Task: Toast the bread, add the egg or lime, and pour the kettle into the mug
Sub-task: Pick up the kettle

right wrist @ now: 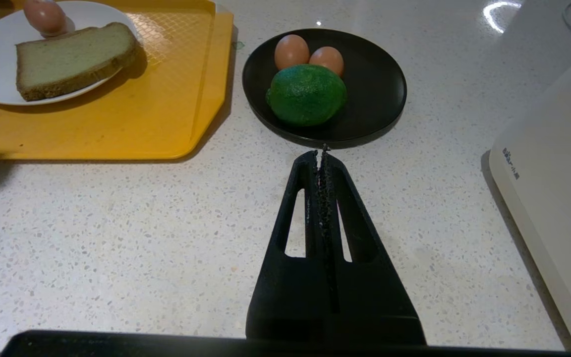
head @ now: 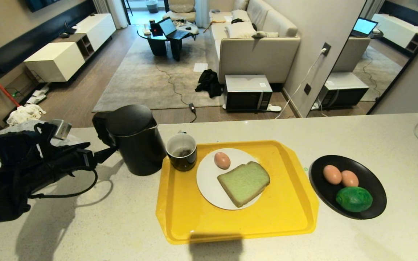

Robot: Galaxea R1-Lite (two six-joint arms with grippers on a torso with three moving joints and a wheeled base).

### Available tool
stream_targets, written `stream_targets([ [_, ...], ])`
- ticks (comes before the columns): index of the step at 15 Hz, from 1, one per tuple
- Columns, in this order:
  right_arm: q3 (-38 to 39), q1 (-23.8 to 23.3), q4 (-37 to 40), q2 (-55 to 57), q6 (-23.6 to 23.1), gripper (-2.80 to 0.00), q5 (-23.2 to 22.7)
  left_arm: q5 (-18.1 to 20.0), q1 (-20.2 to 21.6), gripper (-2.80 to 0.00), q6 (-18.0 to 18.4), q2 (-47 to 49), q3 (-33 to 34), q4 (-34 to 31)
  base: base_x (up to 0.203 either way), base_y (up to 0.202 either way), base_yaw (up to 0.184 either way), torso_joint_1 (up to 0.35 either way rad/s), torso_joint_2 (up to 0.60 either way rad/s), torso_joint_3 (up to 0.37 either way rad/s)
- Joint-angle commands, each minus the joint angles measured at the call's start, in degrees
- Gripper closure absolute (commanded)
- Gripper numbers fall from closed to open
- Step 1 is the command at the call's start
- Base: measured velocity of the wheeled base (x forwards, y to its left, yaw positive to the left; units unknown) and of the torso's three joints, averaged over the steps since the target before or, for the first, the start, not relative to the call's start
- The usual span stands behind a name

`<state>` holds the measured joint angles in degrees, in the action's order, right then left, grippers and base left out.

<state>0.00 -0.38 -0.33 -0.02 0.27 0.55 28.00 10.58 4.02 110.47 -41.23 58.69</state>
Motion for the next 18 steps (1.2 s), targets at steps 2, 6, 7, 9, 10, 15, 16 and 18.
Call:
stream_targets([
  [2, 0.0, 0.0, 0.0, 0.0, -0.1, 0.00, 0.0, 2.2, 1.8, -2.80, 0.0, -1.3, 0.9, 0.8, 0.000, 0.000, 0.000, 0.000, 0.00, 0.000],
  [6, 0.0, 0.0, 0.0, 0.0, 0.0, 0.00, 0.0, 6.1, 4.4, -2.80, 0.0, -4.7, 7.1, 4.4, 0.000, 0.000, 0.000, 0.000, 0.00, 0.000],
  [7, 0.0, -0.1, 0.0, 0.0, 0.0, 0.00, 0.0, 7.5, 5.1, -2.80, 0.0, -6.0, 8.7, 6.1, 0.000, 0.000, 0.000, 0.000, 0.00, 0.000],
  [9, 0.0, 0.0, 0.0, 0.0, 0.0, 0.00, 0.0, 13.1, 6.8, -2.80, 0.0, -7.5, 11.7, 8.3, 0.000, 0.000, 0.000, 0.000, 0.00, 0.000],
  [10, 0.0, 0.0, 0.0, 0.0, 0.0, 0.00, 0.0, 16.7, 8.2, -2.80, 0.0, -8.6, 14.0, 8.7, 0.000, 0.000, 0.000, 0.000, 0.00, 0.000],
  [15, 0.0, 0.0, 0.0, 0.0, 0.0, 0.00, 0.0, 32.6, 20.9, -2.80, 0.0, -9.6, 10.5, 8.6, 0.000, 0.000, 0.000, 0.000, 0.00, 0.000],
  [16, 0.0, 0.0, 0.0, 0.0, 0.0, 0.00, 0.0, 33.2, 22.6, -2.80, 0.7, -9.1, 8.3, 8.8, 0.000, 0.000, 0.000, 0.000, 0.00, 0.000],
  [18, 0.0, 0.0, 0.0, 0.0, 0.0, 0.00, 0.0, 33.1, 25.4, -2.80, 3.9, -8.6, 6.3, 9.0, 0.000, 0.000, 0.000, 0.000, 0.00, 0.000],
])
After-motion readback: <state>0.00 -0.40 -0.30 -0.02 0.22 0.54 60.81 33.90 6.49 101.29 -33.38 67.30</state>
